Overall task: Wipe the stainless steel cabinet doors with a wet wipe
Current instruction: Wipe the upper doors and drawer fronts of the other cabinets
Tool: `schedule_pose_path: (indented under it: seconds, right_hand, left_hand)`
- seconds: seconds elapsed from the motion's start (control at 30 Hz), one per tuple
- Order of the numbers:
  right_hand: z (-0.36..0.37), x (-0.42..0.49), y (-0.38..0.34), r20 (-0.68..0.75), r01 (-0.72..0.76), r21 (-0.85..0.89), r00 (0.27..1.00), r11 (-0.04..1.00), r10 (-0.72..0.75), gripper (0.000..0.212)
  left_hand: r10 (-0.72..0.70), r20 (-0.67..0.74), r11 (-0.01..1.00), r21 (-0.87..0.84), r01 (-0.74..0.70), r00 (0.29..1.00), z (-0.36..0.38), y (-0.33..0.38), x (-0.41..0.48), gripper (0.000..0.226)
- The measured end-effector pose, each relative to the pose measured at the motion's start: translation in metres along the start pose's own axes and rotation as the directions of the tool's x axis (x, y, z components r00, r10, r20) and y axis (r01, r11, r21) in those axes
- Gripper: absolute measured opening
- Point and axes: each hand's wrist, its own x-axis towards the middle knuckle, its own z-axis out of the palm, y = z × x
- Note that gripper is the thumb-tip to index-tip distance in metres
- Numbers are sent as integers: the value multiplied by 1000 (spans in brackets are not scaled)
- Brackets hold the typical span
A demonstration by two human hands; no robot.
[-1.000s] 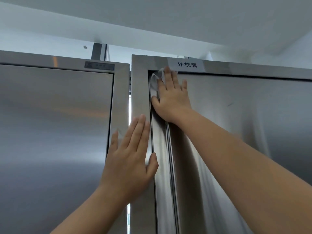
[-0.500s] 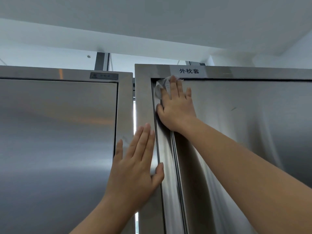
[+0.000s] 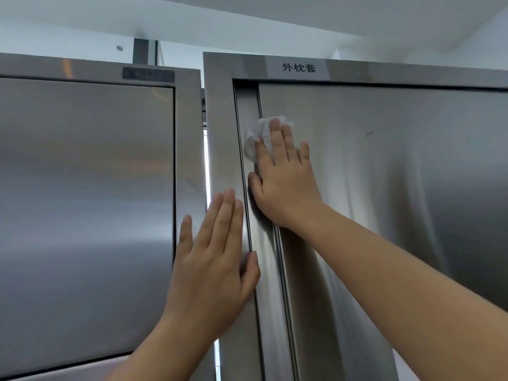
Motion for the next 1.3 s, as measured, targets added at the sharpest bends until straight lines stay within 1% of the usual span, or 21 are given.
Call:
schedule_pose_path:
  seconds: [0.23,0.63,0.9,1.07,1.3]
  right_hand:
    - [6,-40,-8,1,-32,19,999,999,32,62]
    - [13,-104,-23,89,-97,-16,991,995,98,62]
    - [16,-148,-35,126,-134,-17,983,991,135,63]
    - [19,-175,-40,150,-139,4,979,990,137,62]
    - [23,-210,-46,159,-173,49,974,984,163,59]
  left_hand:
    - [-13,23,998,-63,14,1000,-2,9,-27,65]
    - [-23,22,989,-143,26,1000,-2,23,-71,62]
    - [-11,32,994,-107,14,999,-4,27,-81,62]
    - [-16,59,994,-109,23,998,-7,38,-106,61]
    - [12,74,995,-100,-5,997,-9,50,-149,60]
